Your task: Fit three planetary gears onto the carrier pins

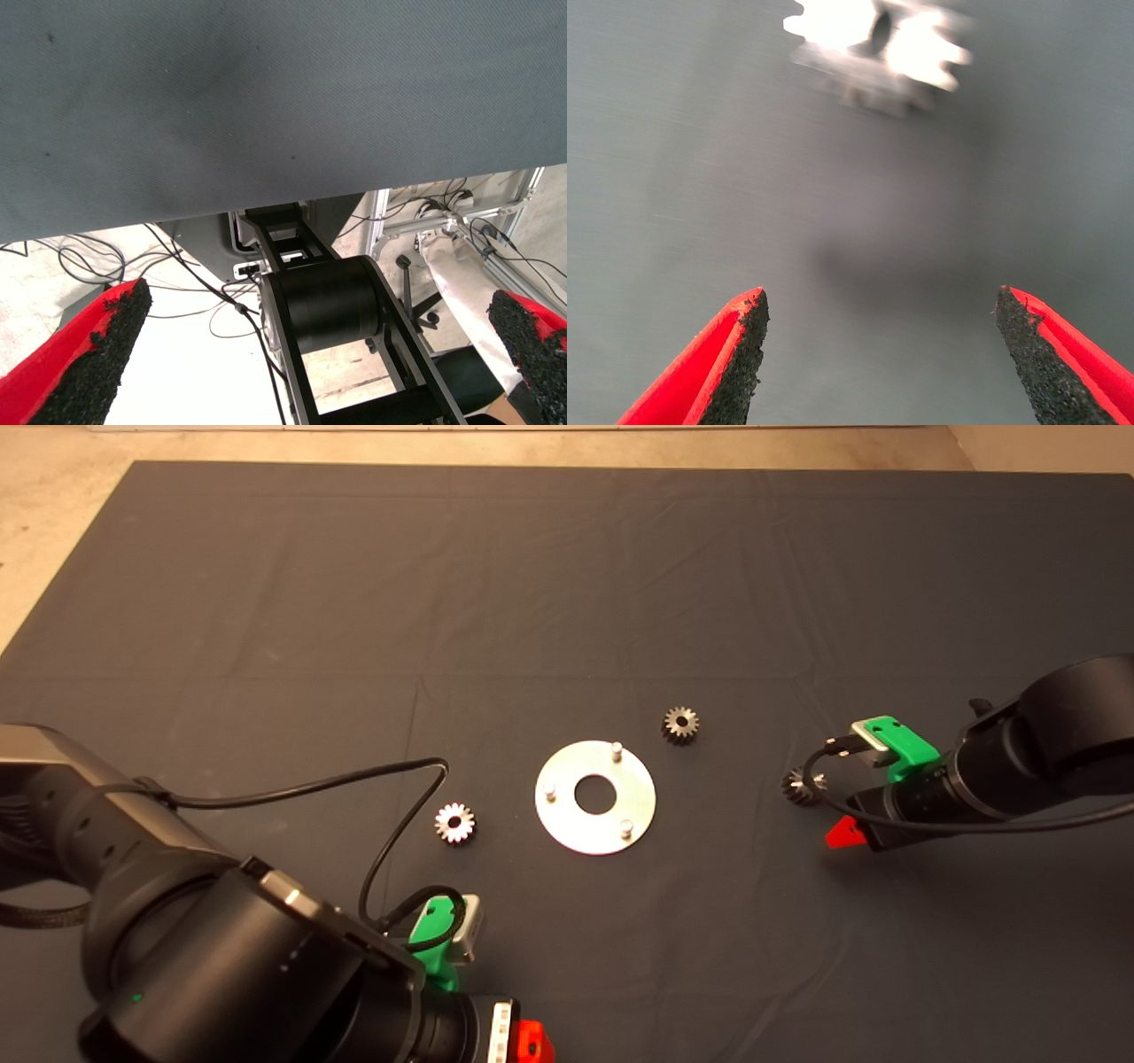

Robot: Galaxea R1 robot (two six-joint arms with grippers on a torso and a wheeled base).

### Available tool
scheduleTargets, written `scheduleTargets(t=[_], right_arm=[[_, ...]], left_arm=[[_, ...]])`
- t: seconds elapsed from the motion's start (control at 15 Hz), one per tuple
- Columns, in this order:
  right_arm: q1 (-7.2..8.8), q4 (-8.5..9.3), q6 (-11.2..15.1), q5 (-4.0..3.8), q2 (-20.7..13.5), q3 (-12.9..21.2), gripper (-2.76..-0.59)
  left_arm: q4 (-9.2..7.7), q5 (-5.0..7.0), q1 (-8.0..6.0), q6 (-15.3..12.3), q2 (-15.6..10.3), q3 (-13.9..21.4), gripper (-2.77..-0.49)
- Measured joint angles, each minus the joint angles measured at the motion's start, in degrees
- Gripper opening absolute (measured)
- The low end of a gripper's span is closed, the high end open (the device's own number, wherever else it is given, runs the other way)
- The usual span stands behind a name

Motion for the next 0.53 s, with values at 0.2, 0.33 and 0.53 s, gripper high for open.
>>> scheduleTargets(t=[0.2,0.33,0.53], right_arm=[[-0.49,0.0,-1.57,1.47,0.92,-2.75,-1.47],[-1.72,0.02,-2.22,1.42,0.92,-4.06,-1.47],[-2.05,0.02,-3.1,1.36,1.41,-5.99,-1.47]], left_arm=[[0.0,0.02,0.42,0.0,0.0,0.0,-0.49],[0.02,0.01,0.43,0.0,0.04,0.0,-0.49],[0.02,0.0,0.47,0.0,0.12,0.0,-0.49]])
